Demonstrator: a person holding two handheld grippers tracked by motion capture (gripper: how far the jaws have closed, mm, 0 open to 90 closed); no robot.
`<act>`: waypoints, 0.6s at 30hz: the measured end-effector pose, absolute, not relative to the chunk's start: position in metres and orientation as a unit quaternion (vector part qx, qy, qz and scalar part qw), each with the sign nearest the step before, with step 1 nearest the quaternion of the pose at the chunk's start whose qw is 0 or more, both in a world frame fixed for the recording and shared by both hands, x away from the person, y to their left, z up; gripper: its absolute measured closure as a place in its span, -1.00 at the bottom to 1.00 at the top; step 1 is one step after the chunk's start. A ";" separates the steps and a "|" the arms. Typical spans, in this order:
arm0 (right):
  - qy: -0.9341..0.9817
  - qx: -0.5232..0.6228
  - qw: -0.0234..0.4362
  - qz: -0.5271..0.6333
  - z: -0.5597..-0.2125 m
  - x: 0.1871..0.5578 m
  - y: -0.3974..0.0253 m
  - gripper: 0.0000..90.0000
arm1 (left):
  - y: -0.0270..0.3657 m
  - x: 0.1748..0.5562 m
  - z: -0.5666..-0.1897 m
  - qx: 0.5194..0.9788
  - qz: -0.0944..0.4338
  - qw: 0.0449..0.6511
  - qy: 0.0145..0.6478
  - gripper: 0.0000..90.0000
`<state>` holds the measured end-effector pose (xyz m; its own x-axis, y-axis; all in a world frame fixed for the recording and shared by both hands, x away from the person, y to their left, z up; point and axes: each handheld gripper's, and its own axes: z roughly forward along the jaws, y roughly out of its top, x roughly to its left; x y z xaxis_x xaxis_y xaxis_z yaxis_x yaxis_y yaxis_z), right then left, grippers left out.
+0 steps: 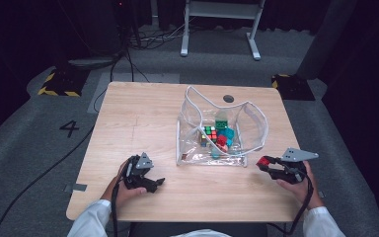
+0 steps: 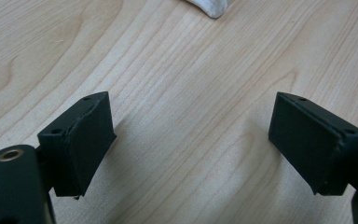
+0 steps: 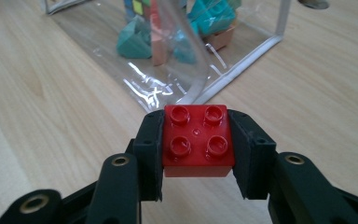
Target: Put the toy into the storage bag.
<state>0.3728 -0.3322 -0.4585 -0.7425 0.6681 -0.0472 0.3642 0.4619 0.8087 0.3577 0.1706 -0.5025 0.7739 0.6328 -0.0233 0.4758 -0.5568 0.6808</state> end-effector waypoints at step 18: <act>0.802 0.339 0.240 0.430 -0.421 0.407 -0.357 0.31 | 0.170 0.358 -0.503 0.875 0.109 0.349 0.318 -0.69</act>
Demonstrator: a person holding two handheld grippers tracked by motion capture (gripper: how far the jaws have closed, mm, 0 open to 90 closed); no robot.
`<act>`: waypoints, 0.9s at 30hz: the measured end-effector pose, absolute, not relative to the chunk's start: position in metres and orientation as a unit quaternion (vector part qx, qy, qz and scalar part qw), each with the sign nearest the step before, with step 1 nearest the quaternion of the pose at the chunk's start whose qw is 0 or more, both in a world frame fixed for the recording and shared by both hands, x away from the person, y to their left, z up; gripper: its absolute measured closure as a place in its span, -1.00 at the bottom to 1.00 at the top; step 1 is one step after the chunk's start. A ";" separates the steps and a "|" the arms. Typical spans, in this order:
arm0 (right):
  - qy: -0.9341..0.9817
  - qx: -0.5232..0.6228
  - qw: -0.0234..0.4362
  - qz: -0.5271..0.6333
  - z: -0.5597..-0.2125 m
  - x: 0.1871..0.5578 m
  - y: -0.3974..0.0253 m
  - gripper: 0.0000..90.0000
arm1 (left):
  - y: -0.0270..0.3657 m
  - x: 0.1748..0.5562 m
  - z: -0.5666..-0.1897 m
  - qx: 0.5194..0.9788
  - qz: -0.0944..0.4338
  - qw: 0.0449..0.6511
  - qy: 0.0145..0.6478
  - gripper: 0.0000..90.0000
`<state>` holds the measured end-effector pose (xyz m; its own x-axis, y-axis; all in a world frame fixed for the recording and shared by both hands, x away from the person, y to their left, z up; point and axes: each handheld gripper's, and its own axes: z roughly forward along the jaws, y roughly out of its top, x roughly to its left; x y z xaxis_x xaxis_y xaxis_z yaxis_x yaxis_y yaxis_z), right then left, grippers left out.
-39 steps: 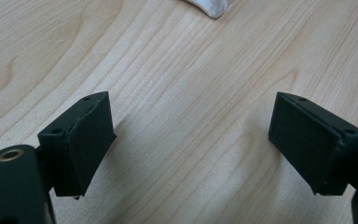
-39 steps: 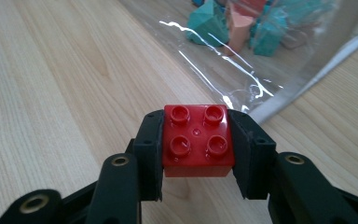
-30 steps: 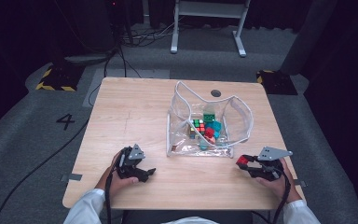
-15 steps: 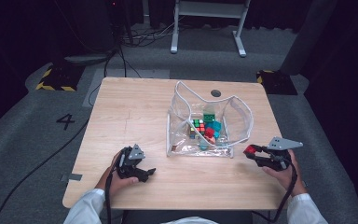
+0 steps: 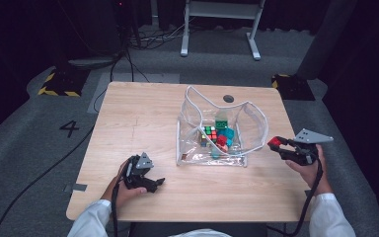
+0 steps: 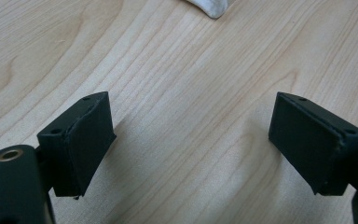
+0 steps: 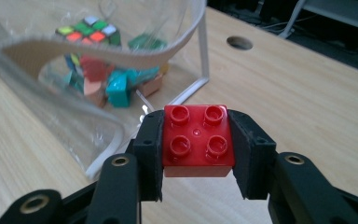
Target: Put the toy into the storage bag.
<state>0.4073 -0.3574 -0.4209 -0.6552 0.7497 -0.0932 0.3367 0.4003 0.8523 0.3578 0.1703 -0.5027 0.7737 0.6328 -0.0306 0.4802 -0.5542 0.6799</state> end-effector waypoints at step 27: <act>0.769 0.336 0.283 0.464 -0.348 0.440 -0.351 0.31 | 0.170 0.358 -0.503 0.874 0.107 0.349 0.320 -0.70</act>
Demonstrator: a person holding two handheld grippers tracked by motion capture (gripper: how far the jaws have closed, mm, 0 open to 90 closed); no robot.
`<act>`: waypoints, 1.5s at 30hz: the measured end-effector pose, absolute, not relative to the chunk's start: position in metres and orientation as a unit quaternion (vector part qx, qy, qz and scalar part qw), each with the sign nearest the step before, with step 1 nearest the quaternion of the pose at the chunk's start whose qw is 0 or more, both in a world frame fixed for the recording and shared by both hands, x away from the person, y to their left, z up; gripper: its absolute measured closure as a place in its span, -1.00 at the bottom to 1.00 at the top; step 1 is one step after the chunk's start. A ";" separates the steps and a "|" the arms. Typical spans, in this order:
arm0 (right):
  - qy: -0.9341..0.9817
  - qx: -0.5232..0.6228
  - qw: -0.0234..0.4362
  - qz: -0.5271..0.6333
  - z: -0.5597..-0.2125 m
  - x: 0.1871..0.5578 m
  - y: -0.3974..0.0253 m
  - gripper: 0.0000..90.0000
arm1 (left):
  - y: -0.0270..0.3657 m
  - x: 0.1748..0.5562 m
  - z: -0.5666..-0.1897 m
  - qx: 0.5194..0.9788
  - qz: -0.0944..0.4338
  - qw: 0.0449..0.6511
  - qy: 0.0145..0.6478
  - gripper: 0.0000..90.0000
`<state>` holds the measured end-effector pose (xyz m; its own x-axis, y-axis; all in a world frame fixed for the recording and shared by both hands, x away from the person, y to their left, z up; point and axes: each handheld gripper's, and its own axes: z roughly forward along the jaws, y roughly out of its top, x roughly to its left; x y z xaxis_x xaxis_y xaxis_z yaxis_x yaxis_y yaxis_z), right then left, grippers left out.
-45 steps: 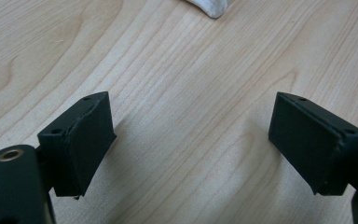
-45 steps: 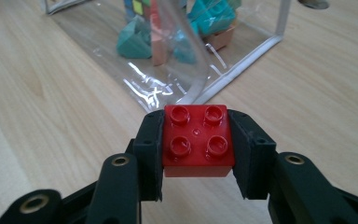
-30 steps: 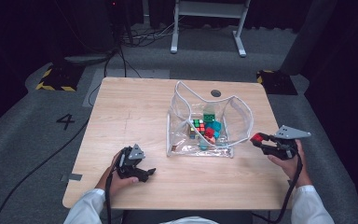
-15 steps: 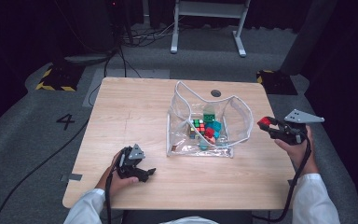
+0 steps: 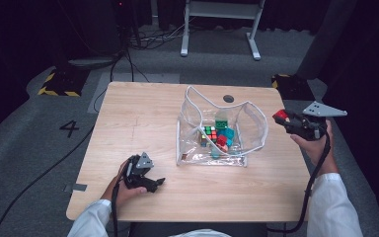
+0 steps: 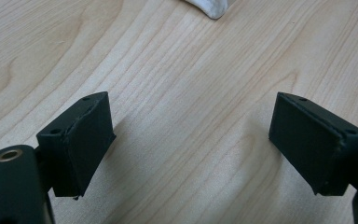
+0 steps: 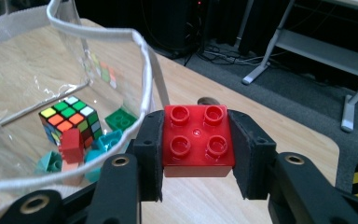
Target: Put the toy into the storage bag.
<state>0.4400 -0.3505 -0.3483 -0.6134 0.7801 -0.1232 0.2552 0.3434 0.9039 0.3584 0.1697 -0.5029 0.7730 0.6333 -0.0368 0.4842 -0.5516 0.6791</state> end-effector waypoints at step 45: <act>0.817 0.246 0.220 0.473 -0.328 0.459 -0.249 0.31 | 0.170 0.359 -0.503 0.874 0.108 0.349 0.319 -0.70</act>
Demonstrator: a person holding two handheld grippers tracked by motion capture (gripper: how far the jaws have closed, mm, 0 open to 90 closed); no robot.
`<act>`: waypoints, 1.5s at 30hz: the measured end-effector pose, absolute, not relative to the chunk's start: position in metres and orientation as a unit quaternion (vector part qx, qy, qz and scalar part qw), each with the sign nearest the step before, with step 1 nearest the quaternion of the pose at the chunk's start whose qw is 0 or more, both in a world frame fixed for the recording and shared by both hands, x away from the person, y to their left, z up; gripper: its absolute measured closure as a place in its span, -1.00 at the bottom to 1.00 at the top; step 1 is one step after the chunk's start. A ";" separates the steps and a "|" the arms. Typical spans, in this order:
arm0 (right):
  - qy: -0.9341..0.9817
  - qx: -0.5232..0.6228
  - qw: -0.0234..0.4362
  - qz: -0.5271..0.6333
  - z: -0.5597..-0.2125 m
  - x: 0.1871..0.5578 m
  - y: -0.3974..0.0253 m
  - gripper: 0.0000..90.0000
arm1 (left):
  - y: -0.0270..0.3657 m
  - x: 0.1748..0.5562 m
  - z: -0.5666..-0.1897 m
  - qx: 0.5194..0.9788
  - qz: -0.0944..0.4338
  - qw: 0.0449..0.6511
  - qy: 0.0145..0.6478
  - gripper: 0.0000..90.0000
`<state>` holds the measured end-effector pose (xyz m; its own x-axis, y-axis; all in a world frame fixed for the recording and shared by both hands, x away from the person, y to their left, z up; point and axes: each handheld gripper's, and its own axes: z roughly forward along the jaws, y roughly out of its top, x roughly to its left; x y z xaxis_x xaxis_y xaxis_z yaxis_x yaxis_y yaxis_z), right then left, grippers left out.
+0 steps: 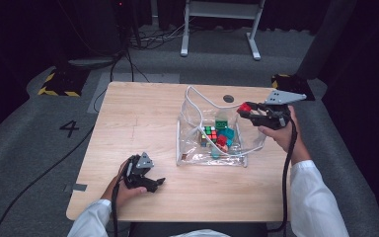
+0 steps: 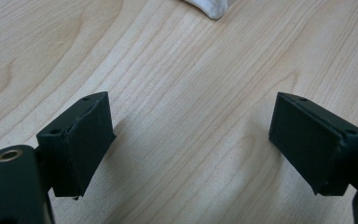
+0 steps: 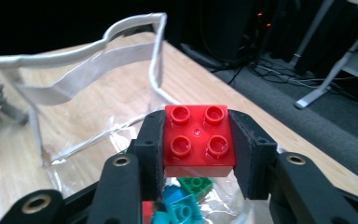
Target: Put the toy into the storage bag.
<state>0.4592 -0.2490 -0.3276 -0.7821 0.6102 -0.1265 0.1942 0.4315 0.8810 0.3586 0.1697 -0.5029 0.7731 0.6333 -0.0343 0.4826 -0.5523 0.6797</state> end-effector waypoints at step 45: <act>0.962 0.163 0.148 0.165 -0.358 0.491 -0.221 0.31 | 0.170 0.359 -0.503 0.874 0.108 0.349 0.319 -0.70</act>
